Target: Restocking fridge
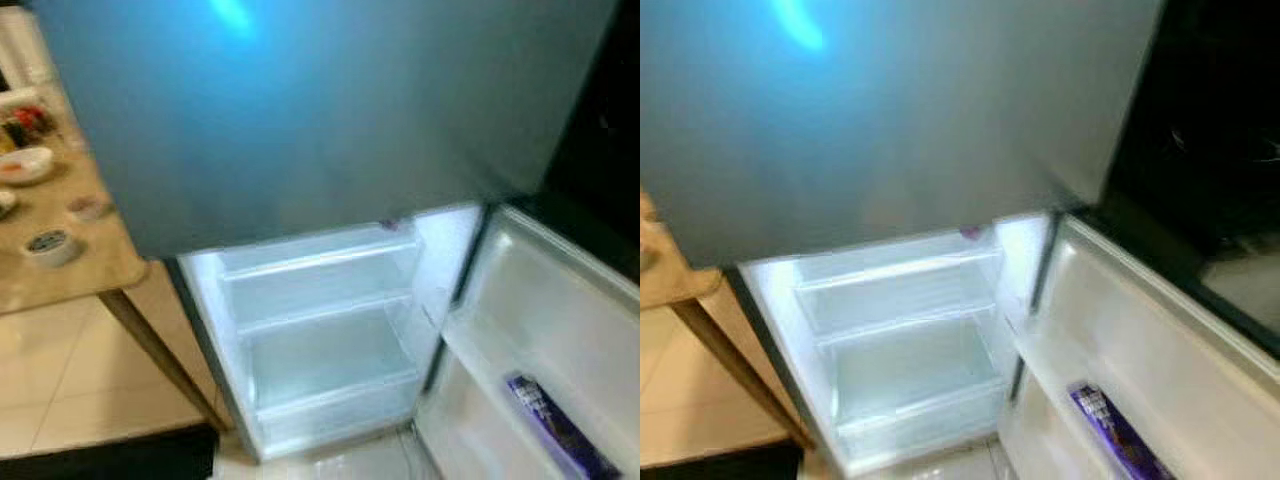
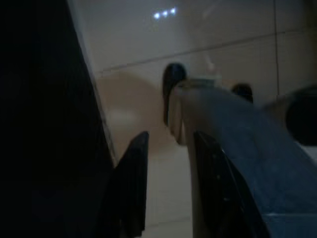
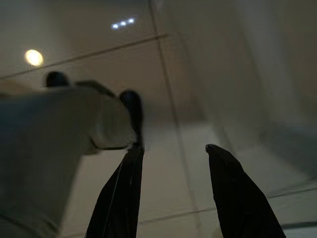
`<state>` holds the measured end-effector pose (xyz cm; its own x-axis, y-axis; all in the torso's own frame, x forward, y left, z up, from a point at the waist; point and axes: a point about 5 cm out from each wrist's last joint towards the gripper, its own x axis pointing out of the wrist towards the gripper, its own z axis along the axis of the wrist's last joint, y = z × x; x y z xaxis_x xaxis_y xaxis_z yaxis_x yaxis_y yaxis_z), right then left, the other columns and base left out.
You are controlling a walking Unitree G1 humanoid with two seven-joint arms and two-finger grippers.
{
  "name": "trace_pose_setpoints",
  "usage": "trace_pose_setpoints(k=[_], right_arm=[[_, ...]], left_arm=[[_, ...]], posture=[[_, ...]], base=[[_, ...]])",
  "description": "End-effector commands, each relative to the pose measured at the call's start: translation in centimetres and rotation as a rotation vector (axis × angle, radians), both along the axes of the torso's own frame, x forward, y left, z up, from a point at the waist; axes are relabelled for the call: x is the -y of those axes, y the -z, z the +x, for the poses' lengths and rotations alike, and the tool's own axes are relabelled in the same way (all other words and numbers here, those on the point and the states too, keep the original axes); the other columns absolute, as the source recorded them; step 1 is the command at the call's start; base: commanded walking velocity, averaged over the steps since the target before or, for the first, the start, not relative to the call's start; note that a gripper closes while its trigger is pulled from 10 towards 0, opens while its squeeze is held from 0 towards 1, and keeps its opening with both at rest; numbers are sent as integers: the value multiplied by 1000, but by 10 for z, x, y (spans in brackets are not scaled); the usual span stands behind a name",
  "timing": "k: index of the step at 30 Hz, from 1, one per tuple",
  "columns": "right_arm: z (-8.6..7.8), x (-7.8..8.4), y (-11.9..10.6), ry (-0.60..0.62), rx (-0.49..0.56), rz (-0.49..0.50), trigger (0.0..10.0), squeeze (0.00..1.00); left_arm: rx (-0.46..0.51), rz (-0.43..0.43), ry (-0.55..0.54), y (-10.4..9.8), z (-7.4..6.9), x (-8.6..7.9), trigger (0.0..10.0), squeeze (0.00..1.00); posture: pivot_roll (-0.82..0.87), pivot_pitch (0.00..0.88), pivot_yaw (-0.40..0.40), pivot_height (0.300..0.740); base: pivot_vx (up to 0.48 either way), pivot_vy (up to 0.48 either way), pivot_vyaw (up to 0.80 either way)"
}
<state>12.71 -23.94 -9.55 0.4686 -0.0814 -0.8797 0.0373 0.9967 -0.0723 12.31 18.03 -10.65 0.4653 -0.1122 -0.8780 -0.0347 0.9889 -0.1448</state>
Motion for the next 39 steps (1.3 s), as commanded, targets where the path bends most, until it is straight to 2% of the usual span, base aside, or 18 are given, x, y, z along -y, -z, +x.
trace_pose_setpoints(k=[1, 16, 26, 39], right_arm=[[3, 2, -1, 3, 12, -4, 10000, 0], [2, 3, -1, 13, 10, -2, 10000, 0], [0, 5, -1, 44, 7, 12, 10000, 0], [1, 5, -2, 31, -1, 12, 10000, 0]], left_arm=[[-1, 8, -2, 0, -1, -3, 10000, 0], [-6, 9, 2, 0, -1, -2, 10000, 0], [16, -1, -8, -1, 0, -4, 10000, 0], [13, 3, 0, -1, -1, -5, 10000, 0]], posture=[[-97, 15, 18, 740], [-102, 22, 15, 740], [-102, 21, 13, 740], [-101, 12, 9, 740]], base=[[-480, 0, 0], [-458, 0, 0], [0, 0, 0], [0, 0, -704]])
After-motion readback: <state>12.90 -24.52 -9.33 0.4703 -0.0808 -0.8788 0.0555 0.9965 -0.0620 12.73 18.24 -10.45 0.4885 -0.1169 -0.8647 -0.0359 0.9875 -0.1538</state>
